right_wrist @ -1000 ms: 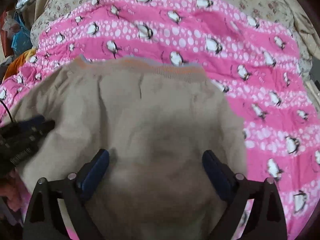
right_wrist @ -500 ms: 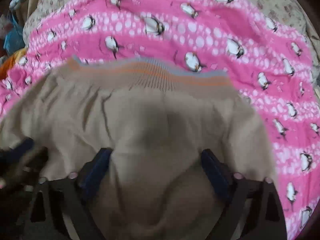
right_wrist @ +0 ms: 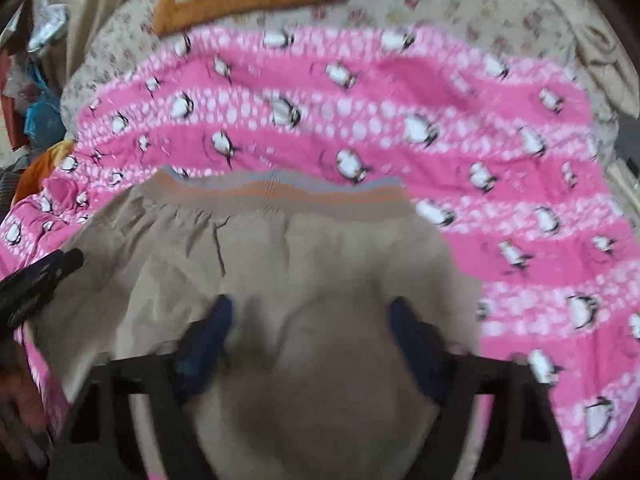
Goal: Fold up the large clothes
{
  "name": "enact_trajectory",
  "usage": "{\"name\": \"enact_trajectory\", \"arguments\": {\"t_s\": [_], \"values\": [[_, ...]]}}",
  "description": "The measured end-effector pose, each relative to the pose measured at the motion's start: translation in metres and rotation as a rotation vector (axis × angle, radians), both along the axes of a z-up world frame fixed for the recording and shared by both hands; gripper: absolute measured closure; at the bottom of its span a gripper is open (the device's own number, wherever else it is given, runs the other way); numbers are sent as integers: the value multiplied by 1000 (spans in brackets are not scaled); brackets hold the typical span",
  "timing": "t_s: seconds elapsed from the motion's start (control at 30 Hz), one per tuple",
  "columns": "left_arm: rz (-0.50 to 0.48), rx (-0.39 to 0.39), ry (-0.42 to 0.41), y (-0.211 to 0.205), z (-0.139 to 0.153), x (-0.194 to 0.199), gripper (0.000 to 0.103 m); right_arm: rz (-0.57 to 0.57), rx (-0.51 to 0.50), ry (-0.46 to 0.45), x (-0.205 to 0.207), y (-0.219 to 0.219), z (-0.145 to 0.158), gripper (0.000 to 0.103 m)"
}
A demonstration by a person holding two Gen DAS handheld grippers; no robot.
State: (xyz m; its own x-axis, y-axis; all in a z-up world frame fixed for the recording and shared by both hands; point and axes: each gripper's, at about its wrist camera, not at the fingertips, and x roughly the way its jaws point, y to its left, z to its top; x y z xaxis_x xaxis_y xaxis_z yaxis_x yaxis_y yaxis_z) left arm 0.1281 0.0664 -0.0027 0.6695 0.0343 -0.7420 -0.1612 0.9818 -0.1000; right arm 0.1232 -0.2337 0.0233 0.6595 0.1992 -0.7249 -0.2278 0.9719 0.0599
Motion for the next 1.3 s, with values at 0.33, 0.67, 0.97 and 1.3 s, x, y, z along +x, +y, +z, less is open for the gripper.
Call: {"name": "enact_trajectory", "arguments": {"t_s": [0.33, 0.67, 0.97, 1.3], "values": [[-35, -84, 22, 19, -16, 6, 87, -58, -168, 38, -2, -29, -48, 83], [-13, -187, -98, 55, 20, -98, 61, 2, -66, -97, -80, -45, 30, 33], [-103, -260, -237, 41, 38, -111, 90, 29, -3, -107, -107, -40, 19, 36], [-4, -371, -11, 53, -8, -78, 103, 6, -103, 119, -84, -17, -39, 36]]}}
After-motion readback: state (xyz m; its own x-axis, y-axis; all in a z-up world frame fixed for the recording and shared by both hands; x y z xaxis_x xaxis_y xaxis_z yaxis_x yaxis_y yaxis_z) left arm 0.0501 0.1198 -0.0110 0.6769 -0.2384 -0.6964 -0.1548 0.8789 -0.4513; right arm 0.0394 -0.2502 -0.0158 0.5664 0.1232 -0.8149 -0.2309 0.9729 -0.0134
